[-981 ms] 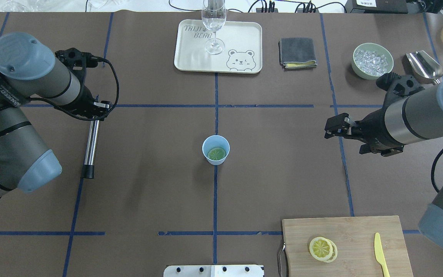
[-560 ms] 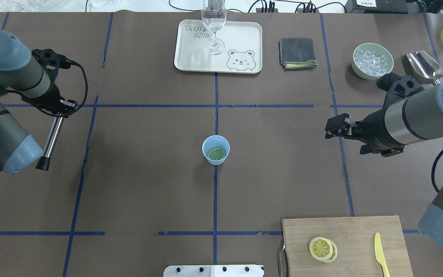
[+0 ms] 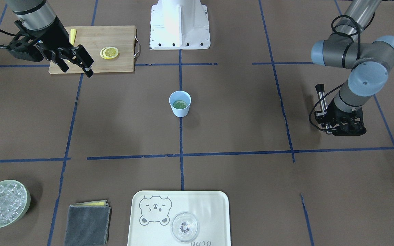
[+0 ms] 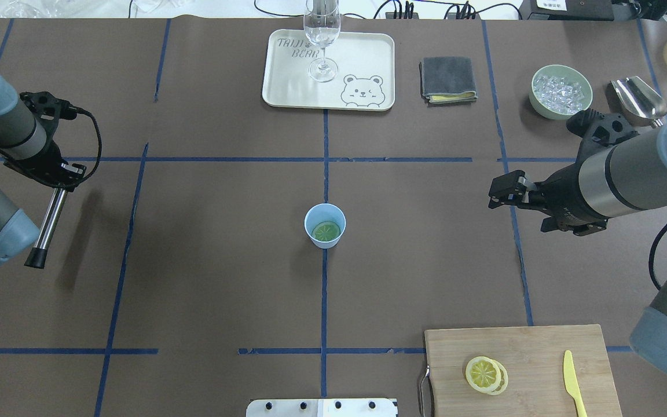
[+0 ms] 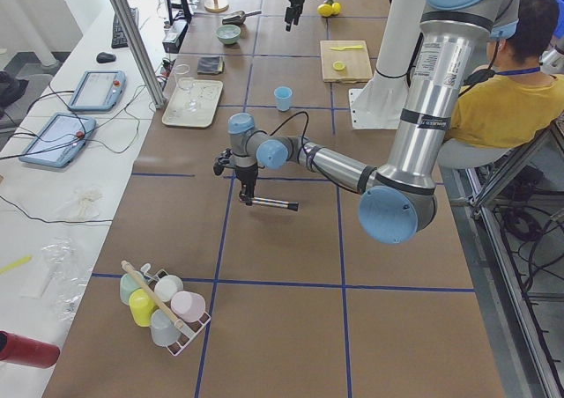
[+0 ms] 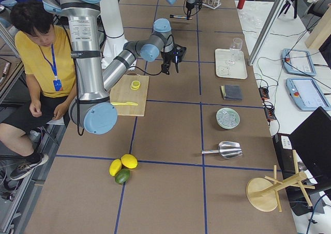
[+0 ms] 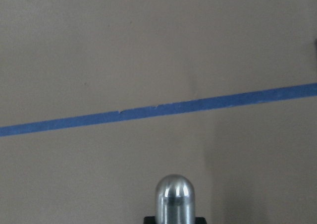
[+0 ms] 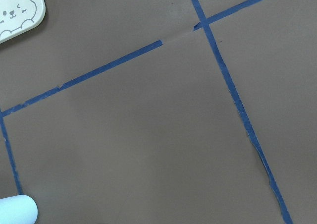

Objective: Squeeze lemon into cup
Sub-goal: 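Lower the muddler with left gripper onto the table near its start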

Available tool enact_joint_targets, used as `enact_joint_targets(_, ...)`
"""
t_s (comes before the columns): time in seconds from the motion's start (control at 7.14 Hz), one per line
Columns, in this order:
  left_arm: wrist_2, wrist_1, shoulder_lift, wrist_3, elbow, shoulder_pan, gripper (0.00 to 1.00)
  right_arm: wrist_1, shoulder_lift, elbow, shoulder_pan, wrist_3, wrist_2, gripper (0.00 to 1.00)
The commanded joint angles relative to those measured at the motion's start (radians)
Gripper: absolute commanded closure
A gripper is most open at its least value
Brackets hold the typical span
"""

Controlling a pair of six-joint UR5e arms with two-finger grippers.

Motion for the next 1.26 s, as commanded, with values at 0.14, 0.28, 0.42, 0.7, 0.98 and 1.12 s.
enact_joint_targets(0.14, -0.005, -0.003, -0.001, -0.046, 0.012, -0.002, 1.00, -0.004, 0.000, 0.027, 0.001, 0.014, 0.000, 0.00)
enact_joint_targets(0.28, -0.006, -0.003, 0.005, -0.043, 0.016, 0.001, 1.00, -0.004, 0.000, 0.027, 0.001, 0.015, 0.000, 0.00)
enact_joint_targets(0.42, -0.005, -0.003, 0.001, -0.043, 0.029, 0.003, 1.00, -0.004, 0.000, 0.027, -0.001, 0.015, 0.000, 0.00)
enact_joint_targets(0.7, -0.006, -0.003, -0.002, -0.032, 0.041, 0.004, 1.00, -0.006, -0.002, 0.024, -0.001, 0.015, -0.001, 0.00)
enact_joint_targets(0.98, -0.006, -0.003, -0.008, -0.033, 0.055, 0.006, 1.00, -0.006, -0.002, 0.017, -0.002, 0.015, -0.003, 0.00)
enact_joint_targets(1.12, -0.006, -0.003, -0.008, -0.033, 0.055, 0.006, 1.00, -0.006, 0.000, 0.019, -0.004, 0.015, -0.003, 0.00)
